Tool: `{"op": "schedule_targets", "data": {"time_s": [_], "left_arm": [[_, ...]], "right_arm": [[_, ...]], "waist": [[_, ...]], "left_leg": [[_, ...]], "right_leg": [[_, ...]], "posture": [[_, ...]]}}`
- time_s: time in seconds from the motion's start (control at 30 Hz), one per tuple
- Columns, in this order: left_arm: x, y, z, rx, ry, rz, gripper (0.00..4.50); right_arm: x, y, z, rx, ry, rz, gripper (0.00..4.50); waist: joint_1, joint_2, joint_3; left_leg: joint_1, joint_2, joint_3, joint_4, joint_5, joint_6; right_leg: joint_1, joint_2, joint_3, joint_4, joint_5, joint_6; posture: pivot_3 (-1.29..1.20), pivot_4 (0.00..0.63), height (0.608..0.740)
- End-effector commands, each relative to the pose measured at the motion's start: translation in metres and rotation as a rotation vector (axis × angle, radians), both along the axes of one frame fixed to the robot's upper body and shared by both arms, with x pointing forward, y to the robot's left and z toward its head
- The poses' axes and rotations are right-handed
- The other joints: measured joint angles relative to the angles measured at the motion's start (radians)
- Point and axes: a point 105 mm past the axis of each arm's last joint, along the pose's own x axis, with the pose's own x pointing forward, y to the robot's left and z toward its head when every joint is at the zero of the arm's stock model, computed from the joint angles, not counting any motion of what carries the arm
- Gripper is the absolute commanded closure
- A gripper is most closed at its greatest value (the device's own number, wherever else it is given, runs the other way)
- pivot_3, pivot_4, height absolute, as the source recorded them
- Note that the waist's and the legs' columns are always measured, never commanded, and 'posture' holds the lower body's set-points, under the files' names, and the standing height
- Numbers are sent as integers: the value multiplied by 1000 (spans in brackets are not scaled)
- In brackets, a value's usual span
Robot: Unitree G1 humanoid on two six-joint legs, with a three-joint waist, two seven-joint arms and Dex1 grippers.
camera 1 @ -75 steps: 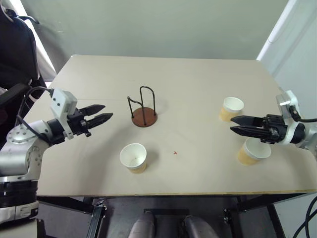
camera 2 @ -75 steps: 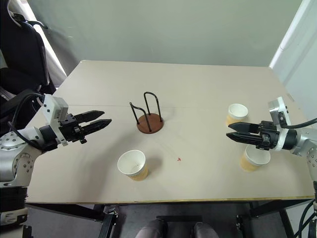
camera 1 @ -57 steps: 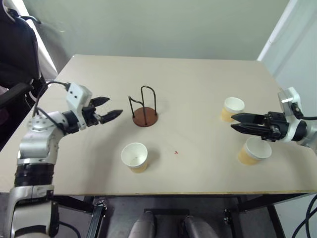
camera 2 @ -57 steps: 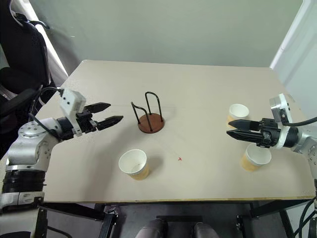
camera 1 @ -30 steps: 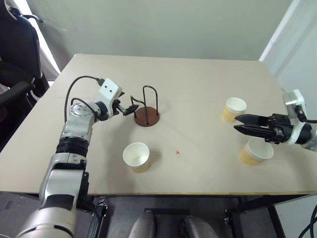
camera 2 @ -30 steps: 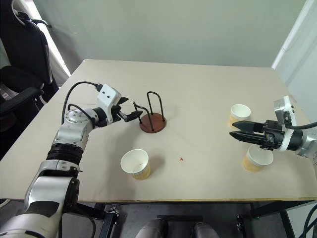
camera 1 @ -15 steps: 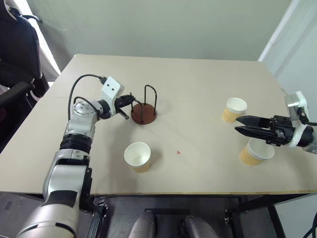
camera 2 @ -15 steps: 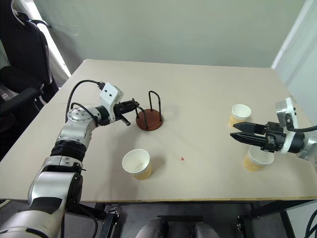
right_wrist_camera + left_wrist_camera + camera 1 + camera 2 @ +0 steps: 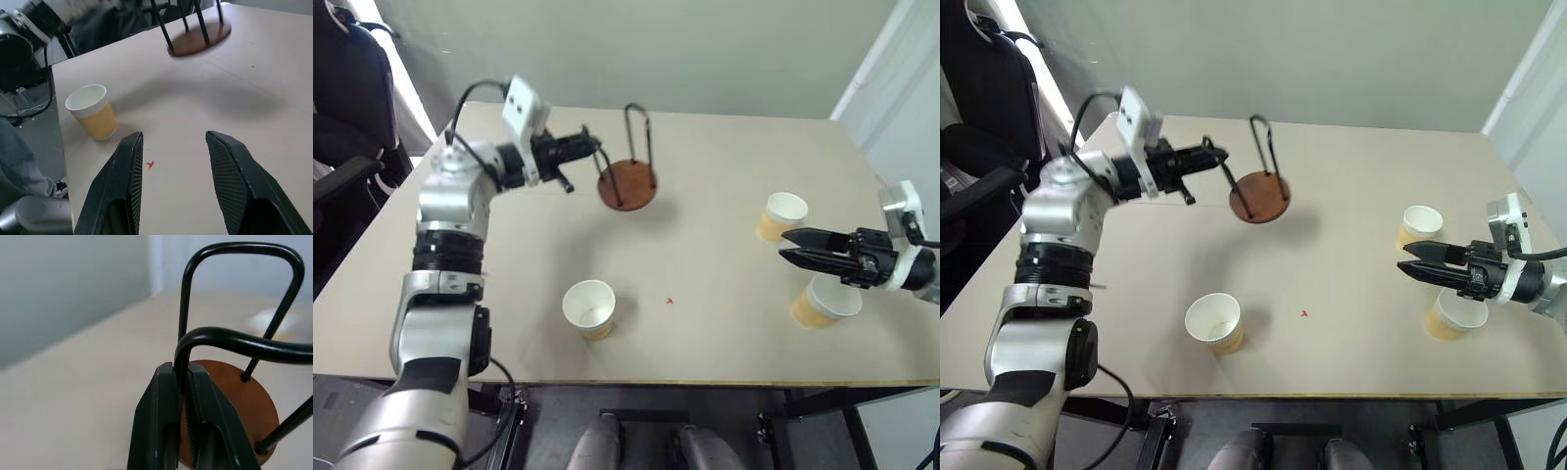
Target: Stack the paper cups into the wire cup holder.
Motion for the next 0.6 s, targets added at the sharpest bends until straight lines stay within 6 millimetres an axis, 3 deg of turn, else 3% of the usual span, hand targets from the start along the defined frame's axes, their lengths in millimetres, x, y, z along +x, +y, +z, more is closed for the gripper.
{"op": "schedule_targets", "data": {"time_s": [0.03,0.13,0.2,0.33,0.6], "left_arm": [[-30,-25,8,31,50,-178,4476],[-56,-58,-28,151,150,-347,4476],[-64,-67,-45,215,177,-382,4476],[-65,-73,-58,277,165,-364,4476],[-64,-76,-78,317,132,-321,4476]], "right_arm": [[-7,-4,15,-8,-72,-12,2512],[-7,-4,14,-4,-74,-15,2512],[-8,-4,14,-3,-75,-17,2512],[-9,-4,15,-4,-75,-20,2512],[-10,-4,13,-3,-71,-27,2512]], "waist": [[-1,0,0],[-2,0,0],[-1,1,0],[-1,0,1],[-1,1,1]], "left_leg": [[0,0,1,1,0,0],[0,0,3,1,-1,1],[1,1,3,2,-1,1],[1,3,4,5,-7,11],[2,3,4,7,-8,13]], "right_leg": [[0,0,1,0,0,1],[0,0,2,0,-1,1],[0,0,3,1,-1,1],[-1,0,2,2,2,1],[2,0,3,2,5,3]], "posture": [[0,150,740],[0,150,740],[0,150,740],[0,150,740],[0,150,740]]}}
